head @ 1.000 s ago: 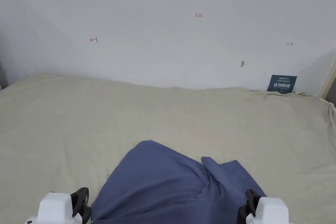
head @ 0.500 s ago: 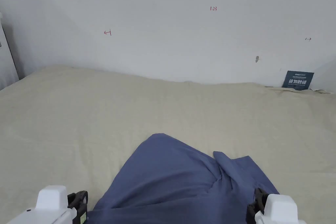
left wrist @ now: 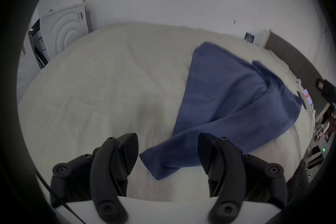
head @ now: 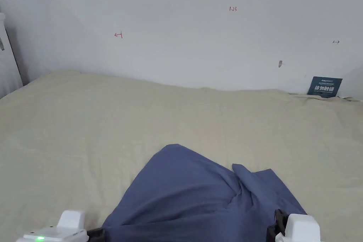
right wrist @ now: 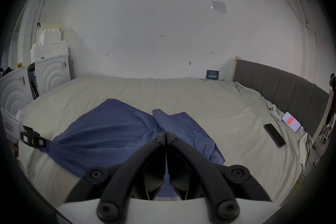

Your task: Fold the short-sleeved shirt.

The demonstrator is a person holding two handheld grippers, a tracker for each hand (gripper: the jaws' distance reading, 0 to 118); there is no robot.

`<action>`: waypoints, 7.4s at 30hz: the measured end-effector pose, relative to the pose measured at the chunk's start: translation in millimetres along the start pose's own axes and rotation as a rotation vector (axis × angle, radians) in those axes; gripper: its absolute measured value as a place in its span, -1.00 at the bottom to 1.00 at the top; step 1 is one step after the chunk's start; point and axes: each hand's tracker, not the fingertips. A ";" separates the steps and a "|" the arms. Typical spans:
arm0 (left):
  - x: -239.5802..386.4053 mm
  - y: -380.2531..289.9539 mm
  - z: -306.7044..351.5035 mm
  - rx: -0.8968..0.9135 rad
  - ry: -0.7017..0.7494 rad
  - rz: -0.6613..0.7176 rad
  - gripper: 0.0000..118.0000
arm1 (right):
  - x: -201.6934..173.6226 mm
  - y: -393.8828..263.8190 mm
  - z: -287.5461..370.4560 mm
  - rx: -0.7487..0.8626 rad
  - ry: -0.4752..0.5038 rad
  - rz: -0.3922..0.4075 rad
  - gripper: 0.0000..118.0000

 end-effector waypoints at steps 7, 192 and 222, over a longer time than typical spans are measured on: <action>21.0 -8.4 7.1 0.062 0.003 -0.082 -0.50 | 6.2 -10.8 -5.1 -0.033 -0.013 -0.016 -0.99; -37.9 -63.7 69.6 0.090 0.040 0.017 -1.00 | 62.9 -81.7 58.0 -0.336 -0.086 0.077 -0.93; -6.3 -25.6 143.3 0.505 0.095 0.003 -0.52 | 11.4 -10.0 54.0 0.026 0.046 0.012 -0.68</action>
